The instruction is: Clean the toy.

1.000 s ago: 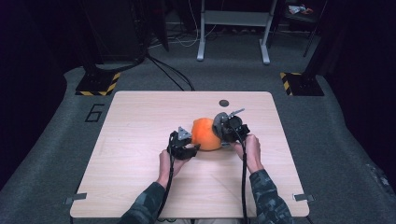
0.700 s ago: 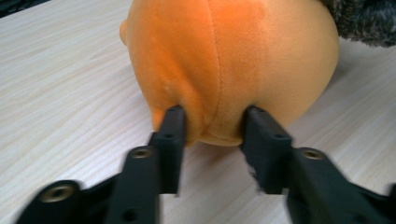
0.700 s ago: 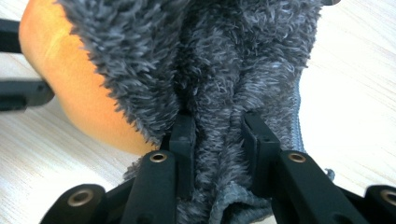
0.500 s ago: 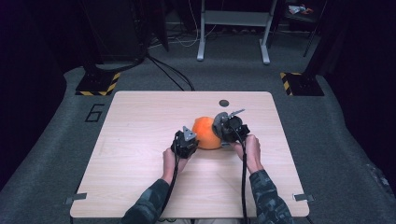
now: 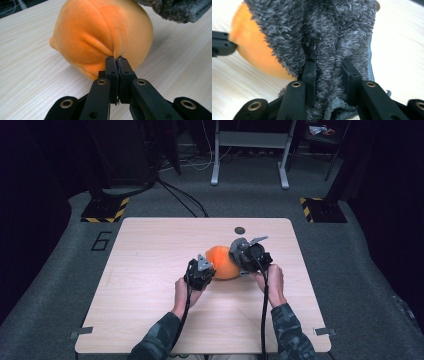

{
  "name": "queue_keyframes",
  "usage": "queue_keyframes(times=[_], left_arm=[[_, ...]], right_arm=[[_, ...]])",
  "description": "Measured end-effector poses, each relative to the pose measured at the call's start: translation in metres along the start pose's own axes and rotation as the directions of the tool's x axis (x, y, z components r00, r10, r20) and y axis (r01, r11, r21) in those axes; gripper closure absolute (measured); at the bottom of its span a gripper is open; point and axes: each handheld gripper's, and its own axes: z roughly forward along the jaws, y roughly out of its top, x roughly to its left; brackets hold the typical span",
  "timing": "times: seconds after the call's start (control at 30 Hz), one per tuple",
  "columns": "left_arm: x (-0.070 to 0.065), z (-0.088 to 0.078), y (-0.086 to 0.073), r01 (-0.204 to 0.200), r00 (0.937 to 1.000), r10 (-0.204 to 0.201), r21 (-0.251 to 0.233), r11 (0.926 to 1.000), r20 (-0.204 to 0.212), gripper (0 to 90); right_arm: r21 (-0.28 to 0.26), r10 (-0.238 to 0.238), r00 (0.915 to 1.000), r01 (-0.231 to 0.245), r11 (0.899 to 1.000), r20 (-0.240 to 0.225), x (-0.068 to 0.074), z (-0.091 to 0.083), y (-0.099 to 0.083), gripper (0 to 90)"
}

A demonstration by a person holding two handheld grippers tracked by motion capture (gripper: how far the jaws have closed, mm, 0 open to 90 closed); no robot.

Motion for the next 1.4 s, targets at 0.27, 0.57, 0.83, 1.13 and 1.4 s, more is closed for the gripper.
queue_keyframes(times=[0.27,0.57,0.83,1.13,1.4], left_arm=[[-0.002,-0.003,0.003,-0.013,0.9998,0.013,0.005,0.9999,0.015,90.0],[0.001,-0.003,0.001,-0.012,0.9999,0.012,0.008,0.9999,0.006,90.0],[0.001,-0.003,-0.002,0.0,0.9999,0.0,-0.004,1.0,0.013,90.0],[0.005,-0.002,-0.007,0.003,0.9998,-0.003,-0.004,1.0,0.021,90.0],[0.006,-0.002,-0.007,0.0,0.9998,0.0,-0.008,1.0,0.021,90.0]], right_arm=[[-0.019,-0.089,0.9959,0.089,0.996,-0.013,0.025,-0.01,0.022,68.3],[0.06,-0.22,0.9742,0.217,0.974,0.049,0.047,0.01,0.039,68.5],[0.11,-0.128,0.9905,0.121,0.986,0.052,0.025,0.015,0.025,68.7],[0.186,0.014,0.9998,-0.016,0.982,0.011,-0.013,0.044,-0.013,68.6],[0.083,0.006,1.0,-0.006,0.997,0.006,-0.008,0.012,0.005,68.5]])
